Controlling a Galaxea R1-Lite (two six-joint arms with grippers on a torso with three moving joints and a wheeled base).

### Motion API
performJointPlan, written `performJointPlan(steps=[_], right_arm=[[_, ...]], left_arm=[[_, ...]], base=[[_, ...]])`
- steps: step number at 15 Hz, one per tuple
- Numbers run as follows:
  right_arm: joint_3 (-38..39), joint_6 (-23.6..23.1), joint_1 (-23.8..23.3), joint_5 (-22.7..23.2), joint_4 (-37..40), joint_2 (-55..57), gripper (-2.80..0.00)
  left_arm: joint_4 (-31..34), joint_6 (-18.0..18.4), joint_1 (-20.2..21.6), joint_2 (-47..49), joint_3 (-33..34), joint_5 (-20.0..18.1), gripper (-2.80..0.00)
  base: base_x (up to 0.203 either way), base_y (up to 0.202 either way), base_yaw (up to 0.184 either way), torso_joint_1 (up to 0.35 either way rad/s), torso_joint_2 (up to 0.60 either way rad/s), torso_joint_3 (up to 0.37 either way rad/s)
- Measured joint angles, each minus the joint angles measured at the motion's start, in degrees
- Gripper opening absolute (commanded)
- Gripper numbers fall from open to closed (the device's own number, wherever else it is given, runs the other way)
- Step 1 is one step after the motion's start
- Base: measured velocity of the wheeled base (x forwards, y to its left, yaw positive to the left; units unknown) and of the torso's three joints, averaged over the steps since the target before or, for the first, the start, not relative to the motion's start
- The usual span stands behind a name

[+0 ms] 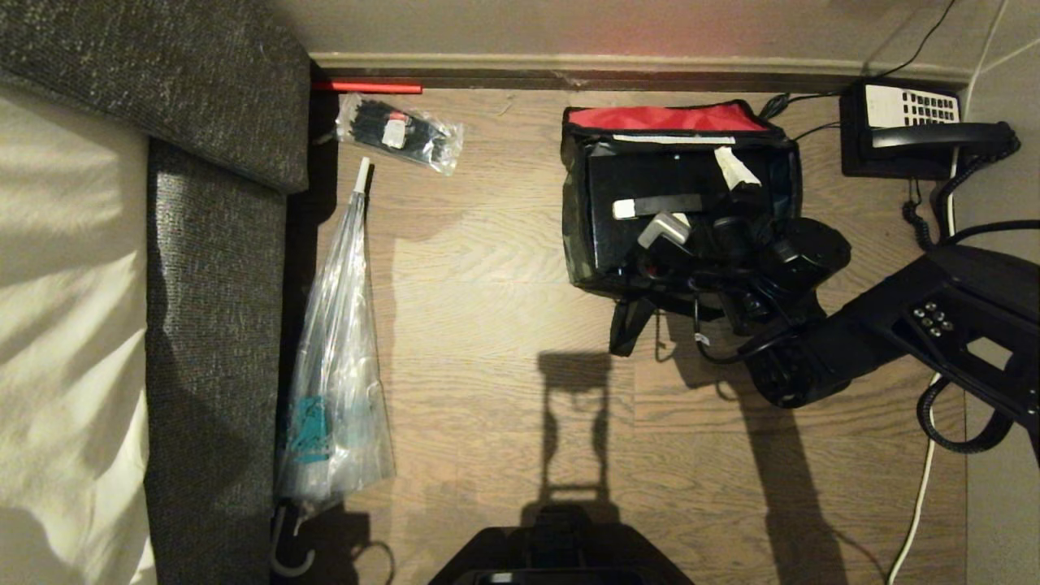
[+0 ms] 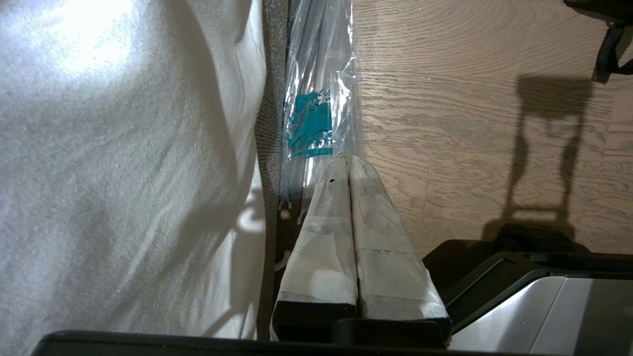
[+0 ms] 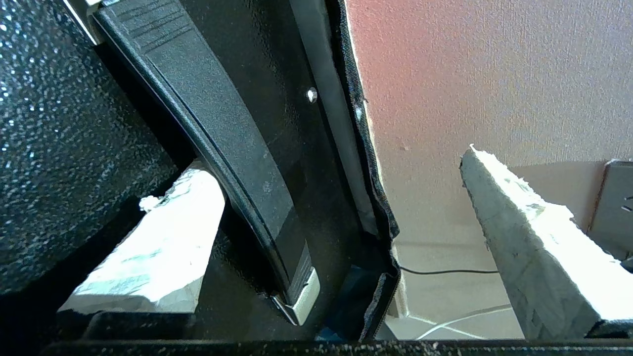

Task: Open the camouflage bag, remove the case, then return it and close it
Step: Grip the handle

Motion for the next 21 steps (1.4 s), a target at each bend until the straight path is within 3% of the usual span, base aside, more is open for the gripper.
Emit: performJointPlan(steps=[6, 7, 21], right_arm=[[-0.9, -0.5, -0.2, 0.4, 0.0, 0.7, 0.0], [-0.8, -0.7, -0.2, 0.5, 0.0, 0.8, -2.8], [-0.9, -1.6, -0.2, 1.0, 0.3, 3.0, -2.8]], left_arm=[[0.0, 0.0, 0.0, 0.0, 0.0, 0.0, -2.8], [0.0, 0.0, 0.0, 0.0, 0.0, 0.0, -2.8], [0.0, 0.0, 0.0, 0.0, 0.0, 0.0, -2.8]], base=[[0.0, 0.0, 0.0, 0.0, 0.0, 0.0], [0.0, 0.0, 0.0, 0.0, 0.0, 0.0], [0.0, 0.0, 0.0, 0.0, 0.0, 0.0]])
